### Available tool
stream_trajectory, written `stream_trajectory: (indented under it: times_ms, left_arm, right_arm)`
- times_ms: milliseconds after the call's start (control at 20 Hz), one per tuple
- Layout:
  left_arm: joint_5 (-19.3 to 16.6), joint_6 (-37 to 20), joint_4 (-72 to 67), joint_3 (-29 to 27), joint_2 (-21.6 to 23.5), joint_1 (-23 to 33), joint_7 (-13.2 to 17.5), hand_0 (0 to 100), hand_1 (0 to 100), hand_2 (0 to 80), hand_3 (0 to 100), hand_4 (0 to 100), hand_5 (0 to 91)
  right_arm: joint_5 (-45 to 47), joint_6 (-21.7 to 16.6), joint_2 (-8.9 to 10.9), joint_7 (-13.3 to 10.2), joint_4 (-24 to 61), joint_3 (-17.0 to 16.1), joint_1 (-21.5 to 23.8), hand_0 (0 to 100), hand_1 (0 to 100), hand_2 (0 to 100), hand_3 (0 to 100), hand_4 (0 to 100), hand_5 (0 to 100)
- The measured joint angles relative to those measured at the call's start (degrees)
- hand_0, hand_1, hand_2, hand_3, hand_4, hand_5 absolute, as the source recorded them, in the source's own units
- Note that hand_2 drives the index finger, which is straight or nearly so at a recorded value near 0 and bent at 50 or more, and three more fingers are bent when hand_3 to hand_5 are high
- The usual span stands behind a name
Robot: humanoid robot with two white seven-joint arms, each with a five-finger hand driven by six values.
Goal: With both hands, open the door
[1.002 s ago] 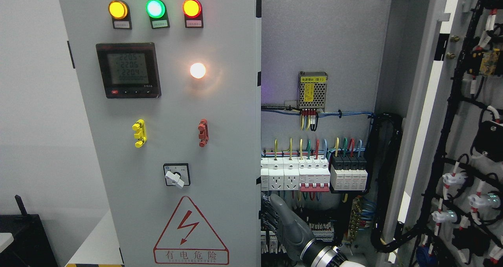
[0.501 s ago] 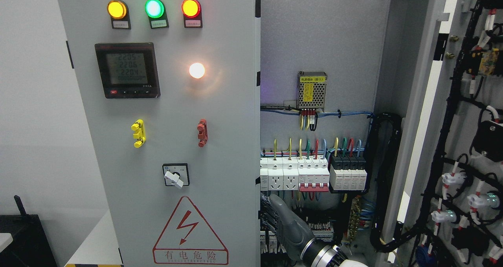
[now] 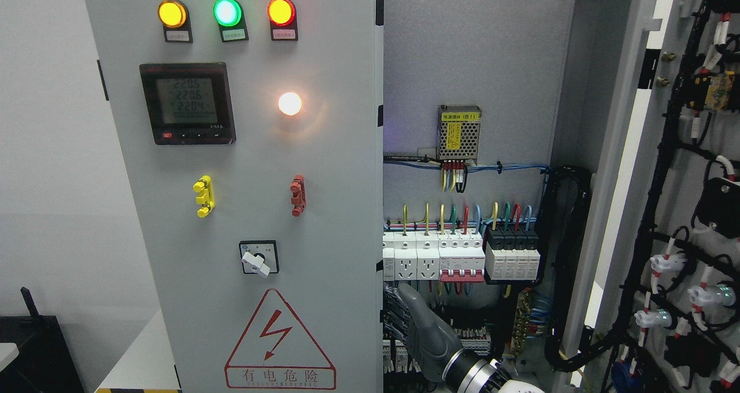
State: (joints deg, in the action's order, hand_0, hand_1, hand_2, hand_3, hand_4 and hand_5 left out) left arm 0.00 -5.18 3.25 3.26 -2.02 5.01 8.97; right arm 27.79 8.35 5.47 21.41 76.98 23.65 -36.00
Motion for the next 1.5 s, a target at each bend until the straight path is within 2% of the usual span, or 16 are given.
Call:
stream_trajectory:
  times_ms: [100,501,651,1102,1502]
  left_arm:
    - [0.0,0.0,0.0,0.0,0.0,0.0,0.1,0,0,0.0,0,3,0.0]
    - [0.0,0.0,0.0,0.0,0.0,0.0,-0.1,0,0,0.0,0,3,0.0]
    - [0.0,0.0,0.0,0.0,0.0,0.0,-0.1,0,0,0.0,0,3,0.0]
    - [0.0,0.0,0.0,0.0,0.0,0.0,-0.2,0,0,0.0,0,3,0.0]
    - [0.0,0.0,0.0,0.0,0.0,0.0,-0.2,0,0,0.0,0,3,0.0]
  right_arm:
    - [0.1,-0.2,-0.01,1.2,0.0,0.1,0.0,11,0,0,0,0,0]
    - [0.2,-0.2,0.0,1.3,-0.1,0.0,0.0,11,0,0,0,0,0]
    - [0.3,-0.1,-0.01,3.1,0.1,0.1,0.2,11,0,0,0,0,0]
    - [1.8,-0.2,-0.07,6.3,0.5,0.1,0.6,11,0,0,0,0,0]
    - [3.4,-0.2,-0.1,6.8,0.7,0.4,0.7,11,0,0,0,0,0]
